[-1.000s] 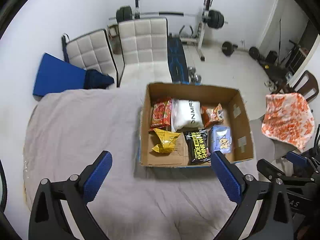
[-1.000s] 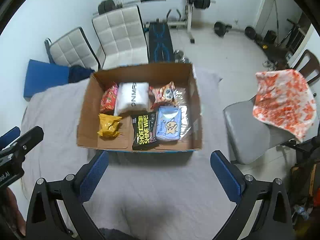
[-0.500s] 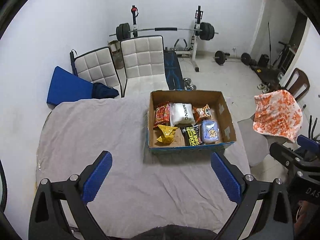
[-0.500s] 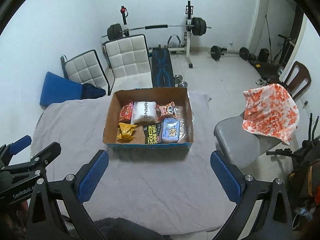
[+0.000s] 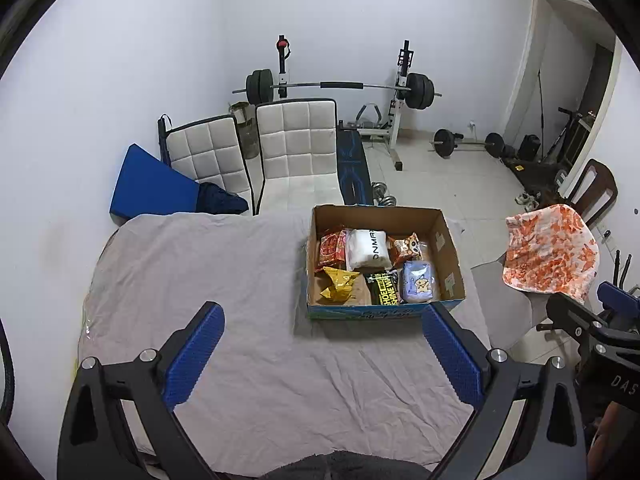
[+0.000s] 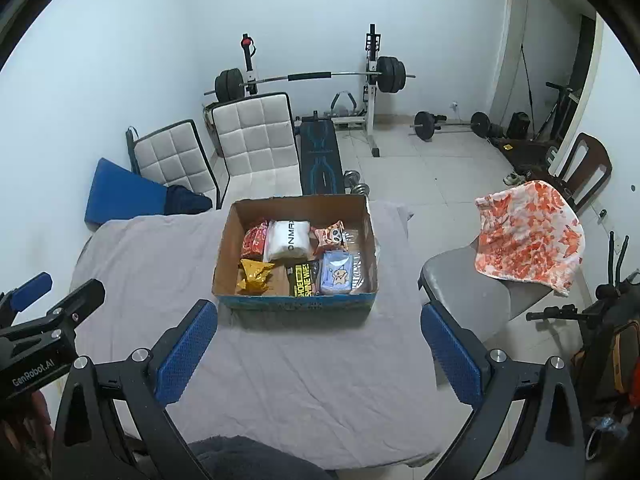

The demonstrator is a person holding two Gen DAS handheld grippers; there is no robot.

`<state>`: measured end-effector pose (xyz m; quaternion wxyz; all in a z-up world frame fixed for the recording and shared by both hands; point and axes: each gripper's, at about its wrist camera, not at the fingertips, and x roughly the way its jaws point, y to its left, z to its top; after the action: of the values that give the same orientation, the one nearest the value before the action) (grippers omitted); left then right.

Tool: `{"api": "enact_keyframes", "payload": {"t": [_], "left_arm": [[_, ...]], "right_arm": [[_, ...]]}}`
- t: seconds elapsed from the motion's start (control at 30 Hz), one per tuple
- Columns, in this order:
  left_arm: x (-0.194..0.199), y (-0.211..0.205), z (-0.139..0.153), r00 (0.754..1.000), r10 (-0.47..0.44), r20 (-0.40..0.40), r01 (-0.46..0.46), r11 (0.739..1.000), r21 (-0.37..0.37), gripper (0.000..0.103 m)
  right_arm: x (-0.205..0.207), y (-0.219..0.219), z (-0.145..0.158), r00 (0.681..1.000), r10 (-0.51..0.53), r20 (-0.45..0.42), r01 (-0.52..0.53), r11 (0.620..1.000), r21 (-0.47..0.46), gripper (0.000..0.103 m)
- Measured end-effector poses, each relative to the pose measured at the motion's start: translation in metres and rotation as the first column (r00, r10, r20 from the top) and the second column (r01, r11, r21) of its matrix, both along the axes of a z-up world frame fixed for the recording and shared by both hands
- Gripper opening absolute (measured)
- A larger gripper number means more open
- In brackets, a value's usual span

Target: Organize soft objects

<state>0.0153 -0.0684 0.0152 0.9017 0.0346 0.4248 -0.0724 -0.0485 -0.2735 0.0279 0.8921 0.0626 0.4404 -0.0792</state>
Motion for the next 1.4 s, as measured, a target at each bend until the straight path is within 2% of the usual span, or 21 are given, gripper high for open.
{"api": "enact_keyframes", "payload": {"t": [0.3,1.4], "left_arm": [[-0.008,-0.001,0.005,1.000,-0.004,0.017,0.004,1.000,0.004,0.101],[-0.010,0.007,0.016,1.000,-0.004,0.031,0.005,1.000,-0.001,0.101]], "right_arm": [[-0.012,0.000,0.011,0.999,-0.007,0.032,0.007,1.000,-0.004,0.103],[-0.015,0.003,0.015,0.999,-0.006,0.037,0.006,1.000,-0.014,0.103]]}}
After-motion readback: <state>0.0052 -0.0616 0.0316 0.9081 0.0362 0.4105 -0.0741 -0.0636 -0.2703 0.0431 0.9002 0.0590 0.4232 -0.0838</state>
